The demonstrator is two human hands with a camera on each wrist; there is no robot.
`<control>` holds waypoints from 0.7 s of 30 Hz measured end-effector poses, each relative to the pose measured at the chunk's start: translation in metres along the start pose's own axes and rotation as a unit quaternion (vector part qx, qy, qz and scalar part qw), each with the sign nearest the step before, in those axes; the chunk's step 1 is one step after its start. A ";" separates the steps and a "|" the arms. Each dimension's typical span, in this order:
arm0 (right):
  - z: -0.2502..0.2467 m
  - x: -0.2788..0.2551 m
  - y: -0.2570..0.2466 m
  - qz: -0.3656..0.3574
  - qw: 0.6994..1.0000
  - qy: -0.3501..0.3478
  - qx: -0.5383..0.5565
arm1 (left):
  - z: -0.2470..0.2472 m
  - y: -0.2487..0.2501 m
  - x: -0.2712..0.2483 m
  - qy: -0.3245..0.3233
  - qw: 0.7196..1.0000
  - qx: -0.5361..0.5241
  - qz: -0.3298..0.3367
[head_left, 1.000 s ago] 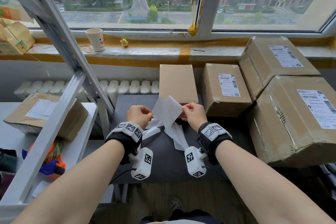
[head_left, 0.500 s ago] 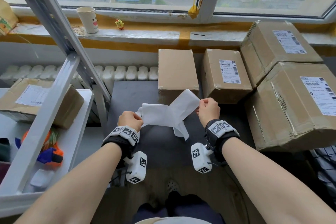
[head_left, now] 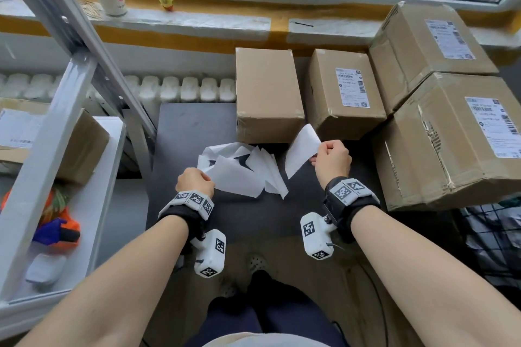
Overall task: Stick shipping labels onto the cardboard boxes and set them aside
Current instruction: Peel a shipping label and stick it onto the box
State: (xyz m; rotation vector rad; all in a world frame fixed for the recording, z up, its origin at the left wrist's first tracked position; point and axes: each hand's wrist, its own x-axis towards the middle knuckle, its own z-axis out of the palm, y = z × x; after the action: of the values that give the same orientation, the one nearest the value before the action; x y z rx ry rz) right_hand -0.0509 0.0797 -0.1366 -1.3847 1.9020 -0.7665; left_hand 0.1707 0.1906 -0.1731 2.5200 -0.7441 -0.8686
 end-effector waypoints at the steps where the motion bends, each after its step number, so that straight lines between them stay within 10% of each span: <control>1: 0.001 -0.001 0.000 -0.003 1.000 -0.003 0.004 | 0.001 0.000 0.001 0.001 1.000 0.002 0.003; 10: 0.001 -0.017 -0.015 -0.030 0.997 -0.060 0.046 | -0.004 0.010 -0.002 -0.010 0.998 0.038 0.057; 21: -0.002 -0.040 -0.061 -0.044 0.976 -0.149 0.154 | -0.026 0.080 -0.040 -0.037 0.953 0.013 0.300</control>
State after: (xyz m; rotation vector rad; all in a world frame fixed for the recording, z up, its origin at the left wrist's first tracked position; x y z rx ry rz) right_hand -0.0080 0.1017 -0.0818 -1.3112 1.4323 -0.8063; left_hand 0.1325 0.1556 -0.0958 2.0833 -1.4471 -0.7287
